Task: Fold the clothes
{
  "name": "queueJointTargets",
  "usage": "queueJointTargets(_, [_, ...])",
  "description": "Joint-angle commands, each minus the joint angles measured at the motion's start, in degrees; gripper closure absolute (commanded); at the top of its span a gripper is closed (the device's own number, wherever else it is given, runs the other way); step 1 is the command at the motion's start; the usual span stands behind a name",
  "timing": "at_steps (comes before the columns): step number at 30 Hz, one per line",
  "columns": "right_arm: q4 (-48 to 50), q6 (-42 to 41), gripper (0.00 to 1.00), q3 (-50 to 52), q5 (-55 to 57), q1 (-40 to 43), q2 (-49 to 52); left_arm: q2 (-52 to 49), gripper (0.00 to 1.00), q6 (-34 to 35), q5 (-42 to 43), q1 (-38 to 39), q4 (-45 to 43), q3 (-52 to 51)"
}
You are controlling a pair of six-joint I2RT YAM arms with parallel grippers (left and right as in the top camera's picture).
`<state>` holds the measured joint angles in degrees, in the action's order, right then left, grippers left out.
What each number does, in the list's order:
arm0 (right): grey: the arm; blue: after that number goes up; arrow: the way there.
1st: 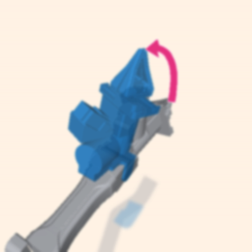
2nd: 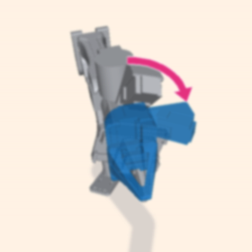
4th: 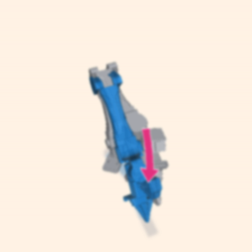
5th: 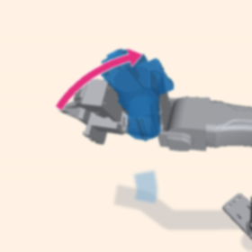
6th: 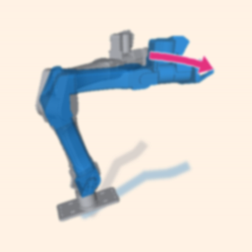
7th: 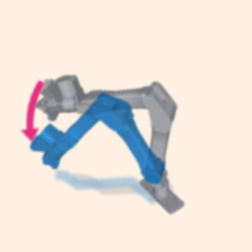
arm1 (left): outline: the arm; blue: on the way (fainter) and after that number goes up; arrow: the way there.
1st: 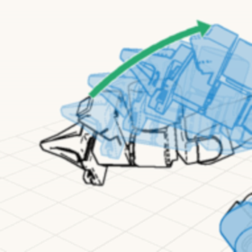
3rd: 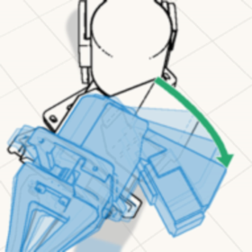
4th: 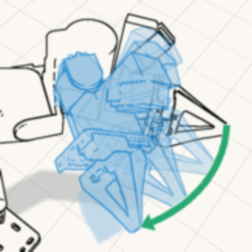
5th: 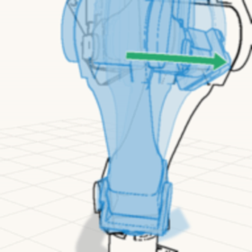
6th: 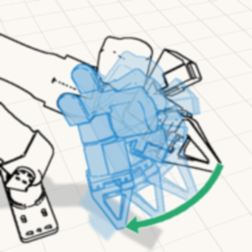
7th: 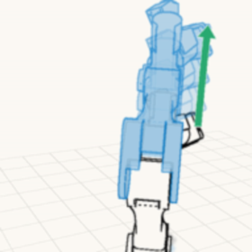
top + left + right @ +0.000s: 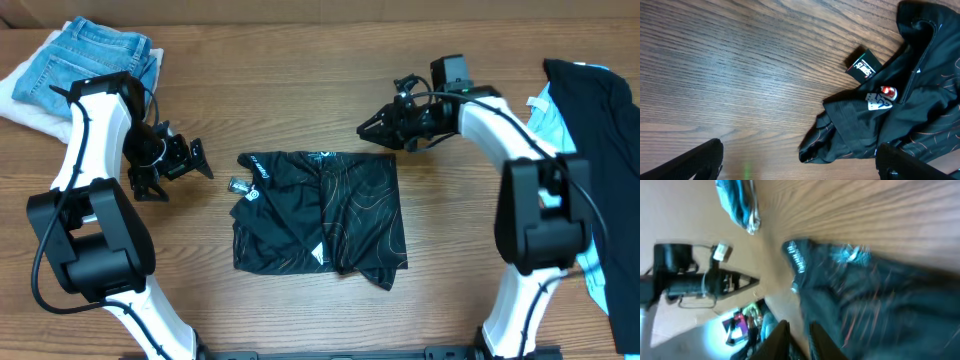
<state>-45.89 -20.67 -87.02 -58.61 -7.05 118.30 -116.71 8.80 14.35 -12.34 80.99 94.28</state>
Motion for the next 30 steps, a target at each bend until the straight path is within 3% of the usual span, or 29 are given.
queueJointTargets(1, [-9.4, 9.4, 0.82, -1.6, 1.0, -0.3, -6.5, -0.5, 0.00, -1.1, 0.3, 0.5, 0.0, 0.8])
queueJointTargets(3, [-18.2, 13.3, 0.83, -0.9, 5.3, -1.2, -6.8, -0.5, 0.00, -1.1, 0.3, 0.7, -0.3, 0.7])
queueJointTargets(6, [-18.6, 13.8, 0.83, 3.9, 7.1, -3.2, -6.8, -0.5, 0.00, -1.1, 0.3, 1.3, -0.5, 0.7])
queueJointTargets(11, [-4.7, 12.1, 0.82, 17.0, -0.4, -7.0, -6.8, -0.5, 0.00, -1.0, 0.3, 2.0, -0.4, 0.7])
queueJointTargets(17, [16.5, -1.5, 0.79, 30.8, -3.5, -11.3, -6.7, -0.5, 0.00, -1.1, 0.5, 2.1, -0.3, 0.7])
queueJointTargets(20, [21.2, -5.0, 0.76, 35.6, -3.7, -12.7, -6.7, -0.5, 0.00, -1.1, 0.5, 2.1, -0.3, 0.7])
queueJointTargets(27, [19.6, -5.1, 0.73, 42.8, -5.7, -13.4, -6.7, -0.5, 0.00, -1.1, 0.5, 2.1, -0.3, 0.7])
queueJointTargets(30, [16.3, -5.0, 0.85, 43.4, -5.7, -13.3, -6.8, -0.5, 0.00, -1.1, 0.5, 2.1, -0.1, 0.7])
